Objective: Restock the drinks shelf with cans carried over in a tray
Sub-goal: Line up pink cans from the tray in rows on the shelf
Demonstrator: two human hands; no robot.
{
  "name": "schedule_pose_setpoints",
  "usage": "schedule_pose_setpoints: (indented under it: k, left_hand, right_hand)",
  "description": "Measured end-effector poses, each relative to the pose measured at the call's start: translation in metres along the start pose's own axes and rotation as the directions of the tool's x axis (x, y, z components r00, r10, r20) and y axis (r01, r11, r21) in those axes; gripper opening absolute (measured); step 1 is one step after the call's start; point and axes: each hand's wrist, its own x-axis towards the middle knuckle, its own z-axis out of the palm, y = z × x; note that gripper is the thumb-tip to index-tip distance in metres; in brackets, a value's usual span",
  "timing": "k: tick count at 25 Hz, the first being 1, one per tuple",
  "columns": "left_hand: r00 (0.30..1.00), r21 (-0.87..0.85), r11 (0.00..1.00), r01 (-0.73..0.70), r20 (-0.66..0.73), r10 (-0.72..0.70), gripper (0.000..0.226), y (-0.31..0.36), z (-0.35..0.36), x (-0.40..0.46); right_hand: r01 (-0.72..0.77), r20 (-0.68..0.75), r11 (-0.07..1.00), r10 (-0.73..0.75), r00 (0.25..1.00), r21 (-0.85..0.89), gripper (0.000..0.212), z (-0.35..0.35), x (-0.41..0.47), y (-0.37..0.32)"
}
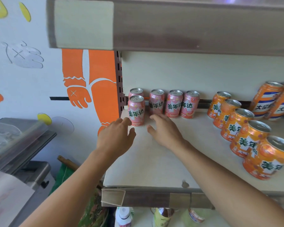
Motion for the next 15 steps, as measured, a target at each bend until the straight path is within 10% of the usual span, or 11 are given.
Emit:
schedule_pose_setpoints:
  k: [15]
  left_hand:
    - [0.96, -0.143, 0.95, -0.277, -0.017, 0.278, 0.033, 0.087, -0.016, -0.102]
  right_hand:
    - [-0.224, -0.144, 0.921, 0.186, 0.972, -0.319, 0.047, -0.084, -0.191, -0.008]
